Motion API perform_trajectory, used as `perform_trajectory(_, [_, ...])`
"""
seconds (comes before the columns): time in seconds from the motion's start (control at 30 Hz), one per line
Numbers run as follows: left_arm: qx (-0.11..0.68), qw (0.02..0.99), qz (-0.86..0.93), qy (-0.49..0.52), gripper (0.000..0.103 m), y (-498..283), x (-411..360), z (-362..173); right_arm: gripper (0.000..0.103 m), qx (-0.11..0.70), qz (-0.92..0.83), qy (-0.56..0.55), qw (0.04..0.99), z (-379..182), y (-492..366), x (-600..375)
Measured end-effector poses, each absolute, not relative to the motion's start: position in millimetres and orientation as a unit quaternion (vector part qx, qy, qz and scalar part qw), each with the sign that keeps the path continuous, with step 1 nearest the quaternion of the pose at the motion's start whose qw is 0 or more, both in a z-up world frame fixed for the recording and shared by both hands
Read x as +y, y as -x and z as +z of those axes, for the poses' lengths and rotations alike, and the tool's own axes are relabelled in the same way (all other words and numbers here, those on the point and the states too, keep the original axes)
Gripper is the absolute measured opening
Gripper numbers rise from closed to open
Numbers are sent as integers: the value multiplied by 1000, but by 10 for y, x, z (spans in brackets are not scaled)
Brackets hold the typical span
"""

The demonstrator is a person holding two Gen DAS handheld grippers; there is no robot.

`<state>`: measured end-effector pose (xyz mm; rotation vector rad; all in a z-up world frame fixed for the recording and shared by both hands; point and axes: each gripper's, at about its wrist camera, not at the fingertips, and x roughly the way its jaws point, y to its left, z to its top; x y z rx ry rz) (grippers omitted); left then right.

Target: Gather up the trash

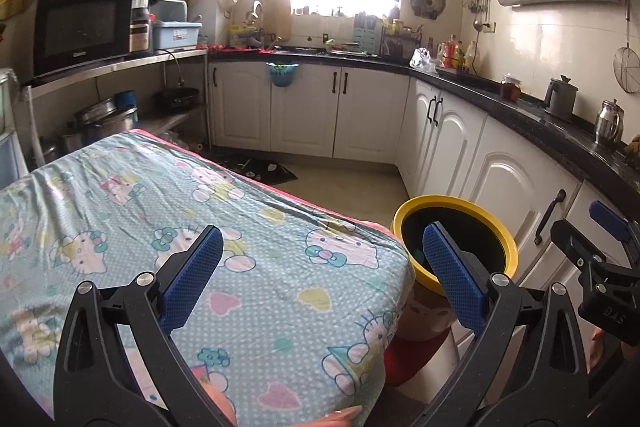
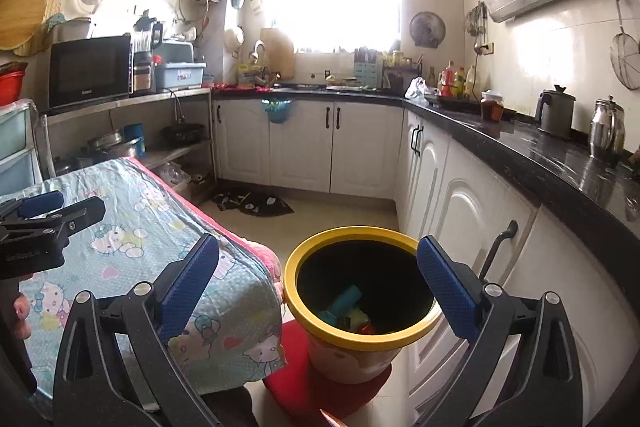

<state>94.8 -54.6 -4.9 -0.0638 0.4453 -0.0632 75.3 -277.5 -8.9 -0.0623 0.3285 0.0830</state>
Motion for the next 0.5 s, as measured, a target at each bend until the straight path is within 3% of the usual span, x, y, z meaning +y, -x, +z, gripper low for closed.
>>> perform_trajectory(0.5, [174,984,-23,35,92,-696,-584,-140,97,74,11,25,997,-188,-302,-2762])
